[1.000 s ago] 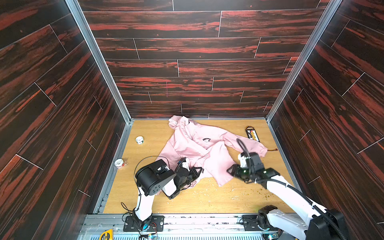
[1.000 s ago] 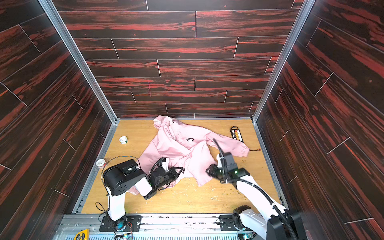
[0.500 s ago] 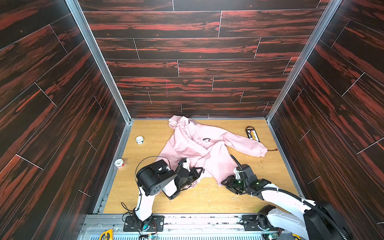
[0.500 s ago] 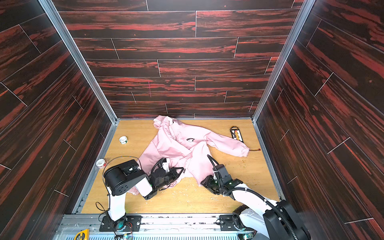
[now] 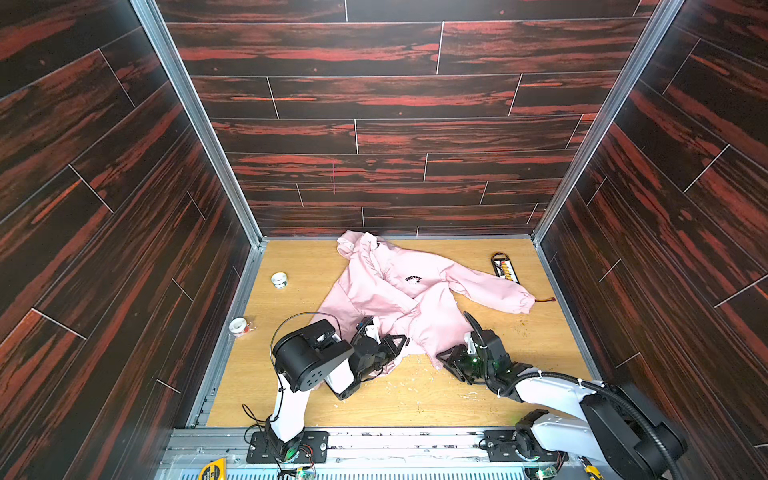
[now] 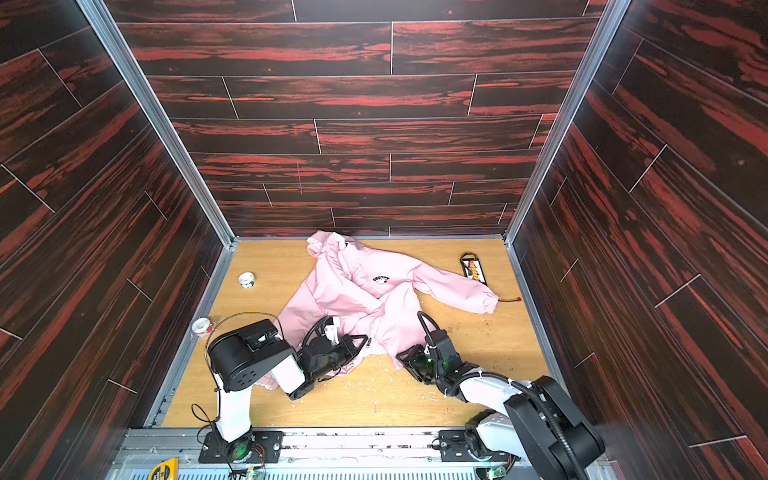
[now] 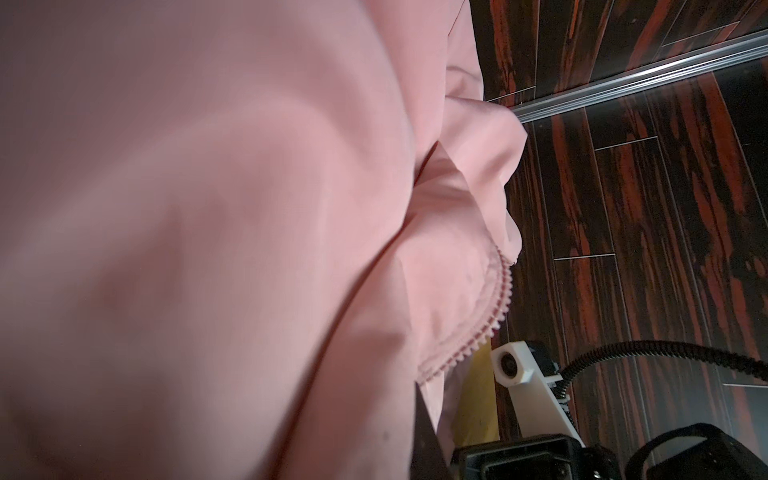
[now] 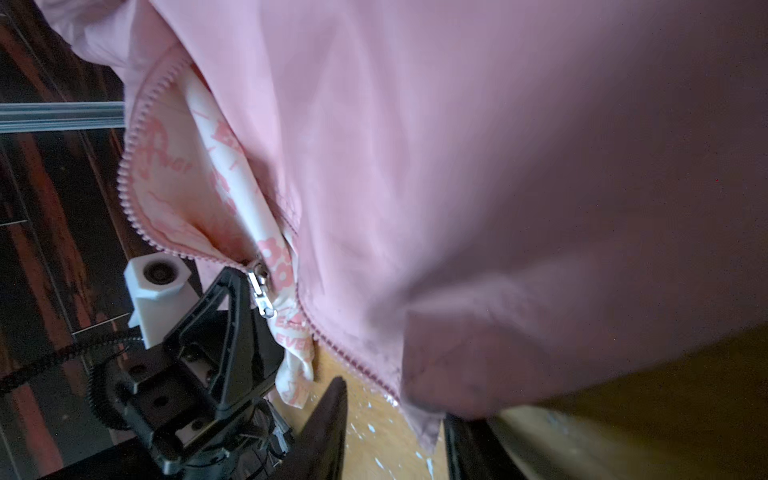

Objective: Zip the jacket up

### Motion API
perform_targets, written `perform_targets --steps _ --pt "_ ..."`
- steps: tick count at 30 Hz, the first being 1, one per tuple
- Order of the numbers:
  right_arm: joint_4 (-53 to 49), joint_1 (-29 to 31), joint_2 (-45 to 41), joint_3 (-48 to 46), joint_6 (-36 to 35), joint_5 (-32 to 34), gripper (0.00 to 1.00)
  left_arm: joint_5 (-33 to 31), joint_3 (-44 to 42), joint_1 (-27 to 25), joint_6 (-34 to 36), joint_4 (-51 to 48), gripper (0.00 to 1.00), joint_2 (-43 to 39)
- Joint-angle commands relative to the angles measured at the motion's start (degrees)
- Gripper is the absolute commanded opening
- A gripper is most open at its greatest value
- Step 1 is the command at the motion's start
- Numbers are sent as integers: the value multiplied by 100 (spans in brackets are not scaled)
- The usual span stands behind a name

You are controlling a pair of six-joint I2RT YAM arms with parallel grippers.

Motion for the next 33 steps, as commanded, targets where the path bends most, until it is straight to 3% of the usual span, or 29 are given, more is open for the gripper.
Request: perform_targets --steps 1,7,15,24,33 --pt "-122 20 161 -317 277 311 38 -53 -65 -38 -44 133 0 -48" --pt "344 28 87 -457 237 123 31 -54 -53 -52 -62 133 0 -26" --pt "1428 99 -235 -1014 430 84 33 -63 -31 -71 -70 135 0 -25" --pt "1626 96 -605 -840 349 263 38 -89 -67 -103 -61 134 0 -26" --pt "1152 89 -953 -884 326 505 39 -89 -58 -128 -66 133 0 -18"
